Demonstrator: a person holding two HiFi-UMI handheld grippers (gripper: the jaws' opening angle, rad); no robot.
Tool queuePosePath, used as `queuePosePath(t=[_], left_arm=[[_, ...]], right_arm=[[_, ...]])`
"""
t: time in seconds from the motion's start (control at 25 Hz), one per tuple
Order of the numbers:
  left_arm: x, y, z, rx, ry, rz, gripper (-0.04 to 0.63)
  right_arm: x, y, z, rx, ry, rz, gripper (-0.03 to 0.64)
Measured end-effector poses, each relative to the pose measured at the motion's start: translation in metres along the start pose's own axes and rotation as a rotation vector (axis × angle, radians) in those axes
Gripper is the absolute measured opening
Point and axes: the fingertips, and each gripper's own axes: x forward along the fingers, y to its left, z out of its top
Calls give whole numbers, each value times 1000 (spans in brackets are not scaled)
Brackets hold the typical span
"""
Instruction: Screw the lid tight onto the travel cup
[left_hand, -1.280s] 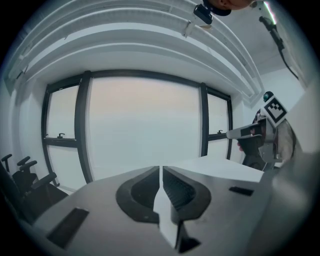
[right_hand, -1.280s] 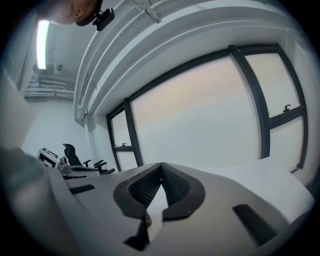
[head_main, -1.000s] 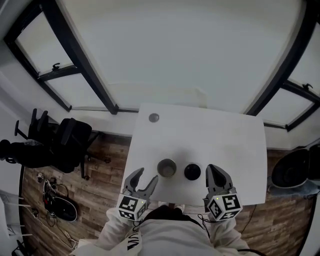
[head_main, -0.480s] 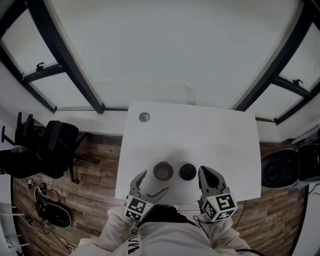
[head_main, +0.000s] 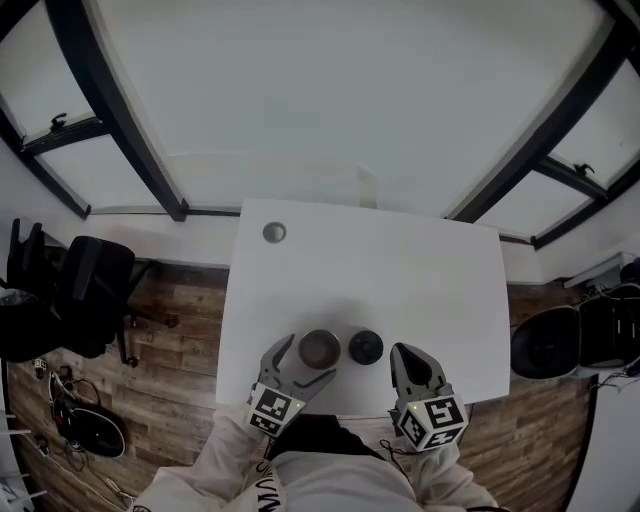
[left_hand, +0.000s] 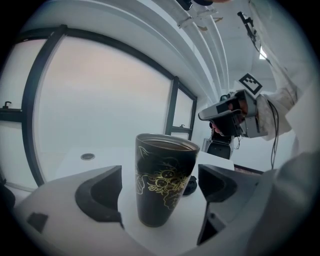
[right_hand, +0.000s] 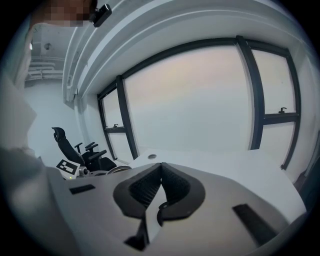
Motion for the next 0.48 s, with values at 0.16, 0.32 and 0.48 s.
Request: queuePosePath(t=[0.16, 0.32, 0.48], left_arm=[[9, 11, 2, 0, -23, -6, 465], [19, -2, 4, 3, -33, -5, 465], [27, -3, 5, 17, -36, 2, 465]], right_arm=[[19, 5, -6, -3, 33, 10, 21], [13, -3, -14, -9, 63, -5, 20], [16, -13, -25, 2, 95, -26, 21]])
